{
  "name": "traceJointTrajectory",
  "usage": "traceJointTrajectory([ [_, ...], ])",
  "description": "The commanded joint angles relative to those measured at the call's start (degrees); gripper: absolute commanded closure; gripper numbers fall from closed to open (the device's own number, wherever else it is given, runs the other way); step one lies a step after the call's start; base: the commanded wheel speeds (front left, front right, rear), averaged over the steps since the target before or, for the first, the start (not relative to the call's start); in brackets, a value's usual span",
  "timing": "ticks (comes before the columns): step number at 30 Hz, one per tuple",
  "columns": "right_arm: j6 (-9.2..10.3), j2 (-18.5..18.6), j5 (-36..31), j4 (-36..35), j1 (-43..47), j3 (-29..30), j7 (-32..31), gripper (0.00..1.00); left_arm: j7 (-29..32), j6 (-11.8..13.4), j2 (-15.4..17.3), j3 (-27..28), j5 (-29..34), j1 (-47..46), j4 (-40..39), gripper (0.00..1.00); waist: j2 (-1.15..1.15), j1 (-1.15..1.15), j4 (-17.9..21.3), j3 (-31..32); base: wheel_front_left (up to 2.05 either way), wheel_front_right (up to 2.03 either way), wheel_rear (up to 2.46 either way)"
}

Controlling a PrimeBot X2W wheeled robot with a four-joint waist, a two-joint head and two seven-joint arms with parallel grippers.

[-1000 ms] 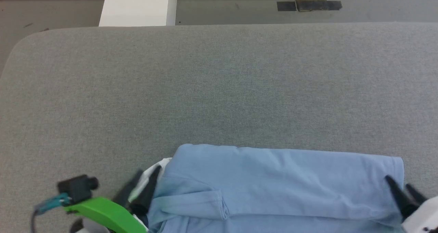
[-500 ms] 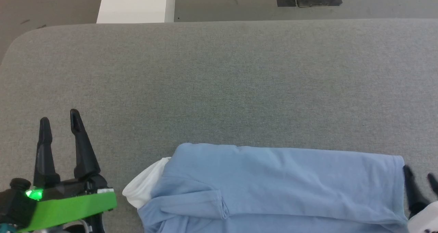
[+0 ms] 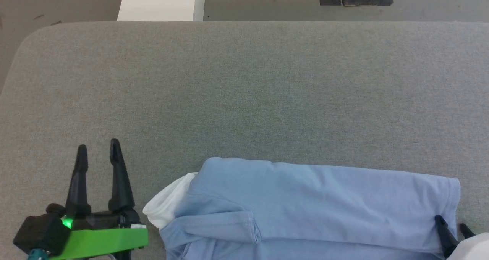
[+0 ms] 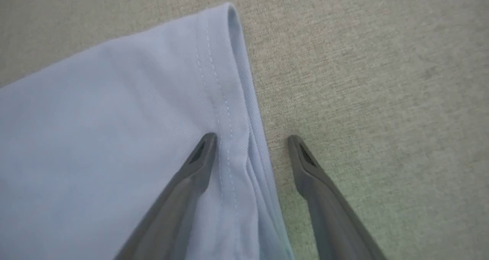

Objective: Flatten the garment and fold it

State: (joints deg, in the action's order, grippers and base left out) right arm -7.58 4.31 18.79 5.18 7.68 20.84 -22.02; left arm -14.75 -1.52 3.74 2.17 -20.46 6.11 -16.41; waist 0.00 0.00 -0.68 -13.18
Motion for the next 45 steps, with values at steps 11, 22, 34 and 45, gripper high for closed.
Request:
traceJointTrajectory([
  [11, 0.09, 2.25, 0.17, 0.04, -4.69, 2.63, -0.37, 1.00, 0.47, -1.50, 0.51, -1.86, 0.69, 0.99, 3.46, 0.00, 0.00, 0.00, 0.70, 0.65, 0.00, 0.00, 0.00],
  [22, 0.09, 6.08, -3.27, 4.82, -10.05, 16.42, -0.01, 1.00, 2.44, -1.57, 4.74, -3.44, 5.39, -0.30, 5.28, 0.00, 0.00, 0.00, 1.48, -0.05, 0.00, 0.00, 0.00],
  [34, 0.09, 3.13, 3.70, -3.81, -9.05, 5.59, -6.31, 1.00, 2.18, -0.92, 4.92, -3.66, 5.32, -0.84, 6.99, 0.00, 0.00, 0.00, 2.13, -0.34, 0.00, 0.00, 0.00],
  [45, 0.09, 0.08, 14.06, -22.44, -6.60, -15.56, -22.49, 1.00, 1.53, -1.15, 4.53, -4.73, 4.67, -2.64, 8.93, 0.00, 0.00, 0.00, 0.75, -0.40, 0.00, 0.00, 0.00],
])
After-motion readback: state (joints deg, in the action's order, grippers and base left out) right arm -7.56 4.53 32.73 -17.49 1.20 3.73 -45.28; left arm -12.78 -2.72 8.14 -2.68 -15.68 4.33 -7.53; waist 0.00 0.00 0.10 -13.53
